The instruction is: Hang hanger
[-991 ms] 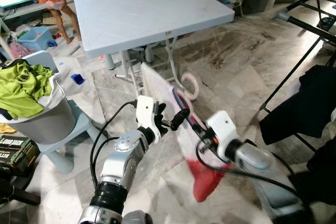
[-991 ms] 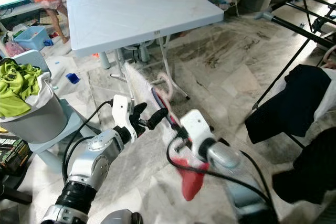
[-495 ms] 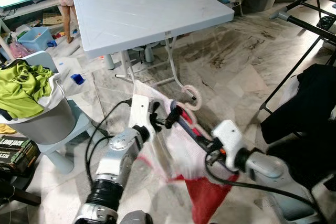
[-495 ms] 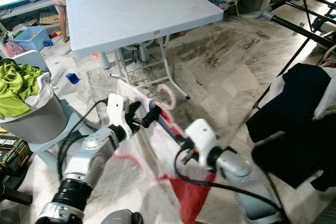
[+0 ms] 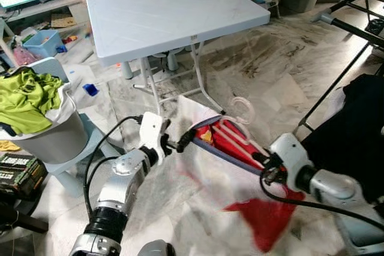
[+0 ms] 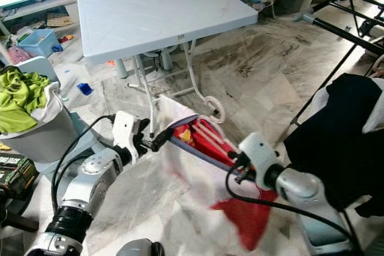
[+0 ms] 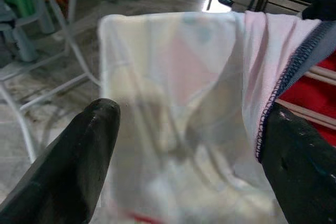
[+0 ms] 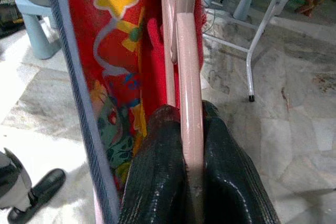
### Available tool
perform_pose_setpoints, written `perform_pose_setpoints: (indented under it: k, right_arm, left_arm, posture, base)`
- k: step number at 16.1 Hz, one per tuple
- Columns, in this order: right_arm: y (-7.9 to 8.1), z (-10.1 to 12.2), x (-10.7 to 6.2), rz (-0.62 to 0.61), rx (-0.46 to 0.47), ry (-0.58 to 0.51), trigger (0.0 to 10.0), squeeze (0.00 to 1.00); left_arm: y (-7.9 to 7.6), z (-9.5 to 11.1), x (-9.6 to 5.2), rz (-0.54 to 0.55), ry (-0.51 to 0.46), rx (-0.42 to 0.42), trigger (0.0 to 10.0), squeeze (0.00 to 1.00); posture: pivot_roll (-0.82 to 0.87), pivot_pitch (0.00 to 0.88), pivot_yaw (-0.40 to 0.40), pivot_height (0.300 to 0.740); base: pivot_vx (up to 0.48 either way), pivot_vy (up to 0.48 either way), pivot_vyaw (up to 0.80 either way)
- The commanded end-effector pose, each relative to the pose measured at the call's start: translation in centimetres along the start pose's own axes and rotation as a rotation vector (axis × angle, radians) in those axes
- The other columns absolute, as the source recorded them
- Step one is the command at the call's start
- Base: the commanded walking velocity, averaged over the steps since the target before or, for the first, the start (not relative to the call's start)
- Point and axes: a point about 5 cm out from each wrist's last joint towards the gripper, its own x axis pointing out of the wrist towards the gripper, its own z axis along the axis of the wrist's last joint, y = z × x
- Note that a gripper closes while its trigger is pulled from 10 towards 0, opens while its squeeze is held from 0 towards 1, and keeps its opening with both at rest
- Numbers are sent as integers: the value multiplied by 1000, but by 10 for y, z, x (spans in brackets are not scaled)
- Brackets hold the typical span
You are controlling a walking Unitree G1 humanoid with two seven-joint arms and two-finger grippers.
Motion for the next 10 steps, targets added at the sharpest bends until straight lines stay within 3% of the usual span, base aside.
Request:
perform_pose_setpoints:
  k: [1, 4, 5, 6, 7, 10]
  right_arm:
    - [-6, 4, -6, -16, -11, -24, 10000, 0]
    - [-1, -1, -18, 69, -28, 2, 10000, 0]
    - [4, -8, -38, 172, -45, 53, 10000, 0]
    - [3, -11, -46, 197, -45, 80, 10000, 0]
    - [-4, -21, -63, 217, -75, 163, 10000, 0]
    - [-25, -39, -80, 160, -223, 341, 10000, 0]
  left_arm:
    - [16, 4, -4, 67, -3, 32, 10000, 0]
    - [26, 7, -5, 121, -4, 63, 10000, 0]
    - [36, 8, -7, 171, 0, 86, 10000, 0]
    - [39, 9, -8, 185, 0, 91, 10000, 0]
    - [44, 10, -9, 209, 0, 106, 10000, 0]
    - [48, 9, -9, 238, -1, 102, 10000, 0]
  posture:
    - [-103, 0, 86, 740]
    - [-103, 0, 86, 740]
    - [-112, 0, 90, 740]
    - [-112, 0, 90, 740]
    - [-118, 0, 91, 740]
    - [-129, 0, 93, 740]
  base:
    - [0, 0, 0]
    - [0, 0, 0]
    - [0, 0, 0]
    - [0, 0, 0]
    - [0, 0, 0]
    - [0, 0, 0]
